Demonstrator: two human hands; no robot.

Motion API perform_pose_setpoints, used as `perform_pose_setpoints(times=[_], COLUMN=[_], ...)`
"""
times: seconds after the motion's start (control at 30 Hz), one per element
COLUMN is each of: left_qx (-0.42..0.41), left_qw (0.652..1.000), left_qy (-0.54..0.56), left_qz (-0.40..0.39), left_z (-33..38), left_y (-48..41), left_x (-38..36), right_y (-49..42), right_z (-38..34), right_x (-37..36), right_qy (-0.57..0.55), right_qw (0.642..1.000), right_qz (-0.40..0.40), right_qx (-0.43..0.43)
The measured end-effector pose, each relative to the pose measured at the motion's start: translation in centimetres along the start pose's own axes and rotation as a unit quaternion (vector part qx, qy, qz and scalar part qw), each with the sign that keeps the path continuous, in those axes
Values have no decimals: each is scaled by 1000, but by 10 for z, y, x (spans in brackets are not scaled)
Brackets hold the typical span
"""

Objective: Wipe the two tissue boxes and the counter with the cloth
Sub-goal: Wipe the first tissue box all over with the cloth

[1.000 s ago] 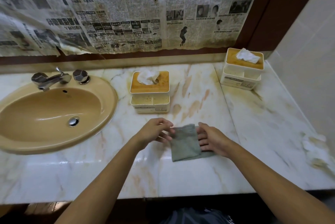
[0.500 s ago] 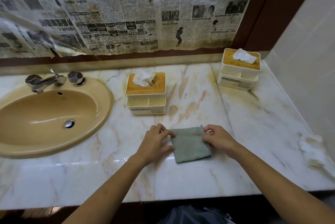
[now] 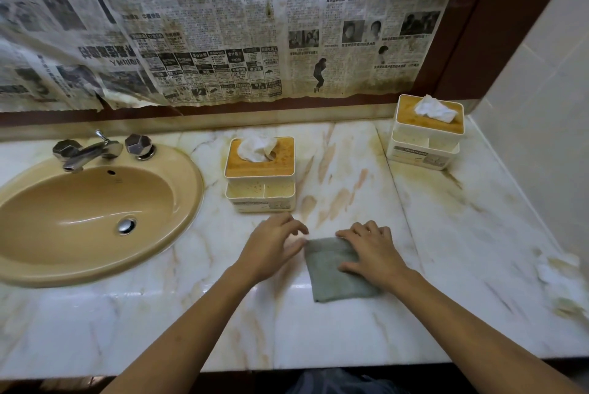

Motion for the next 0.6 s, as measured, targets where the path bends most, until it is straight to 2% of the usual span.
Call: perform_pose_setpoints(times=[0.17,0.27,0.4,0.53,0.6], left_qx=[95,157,191,185,173], left_qw=[989,978,979,972,968], left_qy=[51,43,-36,-139,-176], left_qz=[99,128,61,-26,-44], left_z=[-10,-20,-25,-24,-24], left_y=[-38,-66,-95,-116,-124], left_x=[49,71,87,88,89], right_y=[-9,-10,-13,-19,-20], right_z=[2,0,1,6,10], right_x=[9,17,35,47,52], right_qy=[-22,-171,-378,-550,-593], right_qw=[999,984,923,820,783], right_qz=[-34,-44,26,93,119], right_qx=[-8,-18,-73,-131,-147])
Point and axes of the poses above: each hand's wrist, its own y-axis away from the middle knuckle, its own x-axis out of the back of the hand, z = x × y, the point moved 2 cm from there along -y, towards the middle knuckle, and after that the axes turned 12 degrees about x, right-handed, at the moved point
